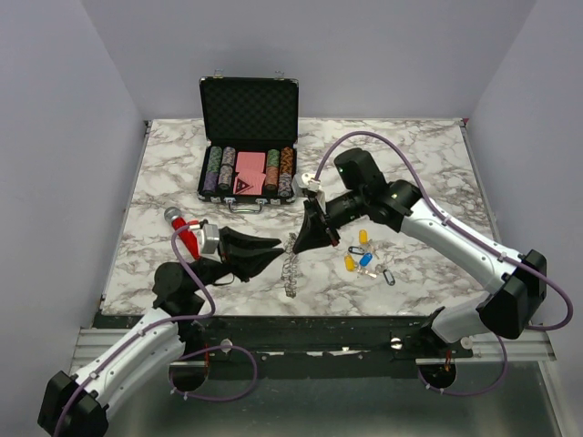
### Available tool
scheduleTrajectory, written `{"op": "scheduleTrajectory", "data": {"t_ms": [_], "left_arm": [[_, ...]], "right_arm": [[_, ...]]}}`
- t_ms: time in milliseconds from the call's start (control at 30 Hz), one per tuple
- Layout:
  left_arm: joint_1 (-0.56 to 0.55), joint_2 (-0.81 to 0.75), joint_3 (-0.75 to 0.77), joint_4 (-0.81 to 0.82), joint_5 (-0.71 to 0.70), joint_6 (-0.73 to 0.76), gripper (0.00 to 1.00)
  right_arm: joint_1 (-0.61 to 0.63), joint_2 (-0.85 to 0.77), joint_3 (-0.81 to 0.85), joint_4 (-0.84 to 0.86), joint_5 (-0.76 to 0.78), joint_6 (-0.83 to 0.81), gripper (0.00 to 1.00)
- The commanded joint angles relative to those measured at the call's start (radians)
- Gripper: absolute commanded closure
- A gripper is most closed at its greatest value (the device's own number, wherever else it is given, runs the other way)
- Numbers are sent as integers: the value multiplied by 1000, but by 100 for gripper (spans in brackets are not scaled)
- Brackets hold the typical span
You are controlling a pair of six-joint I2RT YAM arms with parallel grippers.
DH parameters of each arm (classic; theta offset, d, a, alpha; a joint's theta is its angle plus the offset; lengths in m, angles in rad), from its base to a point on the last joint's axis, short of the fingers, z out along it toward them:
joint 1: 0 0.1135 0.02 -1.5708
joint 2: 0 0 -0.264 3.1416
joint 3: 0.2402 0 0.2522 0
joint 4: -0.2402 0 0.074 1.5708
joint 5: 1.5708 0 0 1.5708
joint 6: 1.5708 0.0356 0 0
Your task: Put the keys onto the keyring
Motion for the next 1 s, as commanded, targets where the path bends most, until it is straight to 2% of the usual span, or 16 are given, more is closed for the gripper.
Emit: {"op": "scheduleTrajectory", "data": {"t_ms": [0,133,300,433,633,733,867,967], "left_arm": [[6,-70,58,-169,-6,85,55],[6,-126,99,-315,-18,155,45],[8,-159,159,-479,-25,223,39],[6,-153,216,-590,-22,272,36],[8,-116,323,-788,33,369,21],[6,-90,357,-846,60,413,21],[8,-42,374,-836,108,441,21],[5,27,383,-788,161,450,28]], "right_arm": [[1,-10,57,-129,38,-137,99],[0,-13,75,-198,62,-217,100],[1,-10,95,-281,95,-304,100],[1,-2,119,-352,128,-380,100],[1,21,162,-457,170,-484,100],[0,32,181,-488,191,-519,99],[1,48,201,-525,207,-556,100],[1,65,221,-550,210,-570,100]]}}
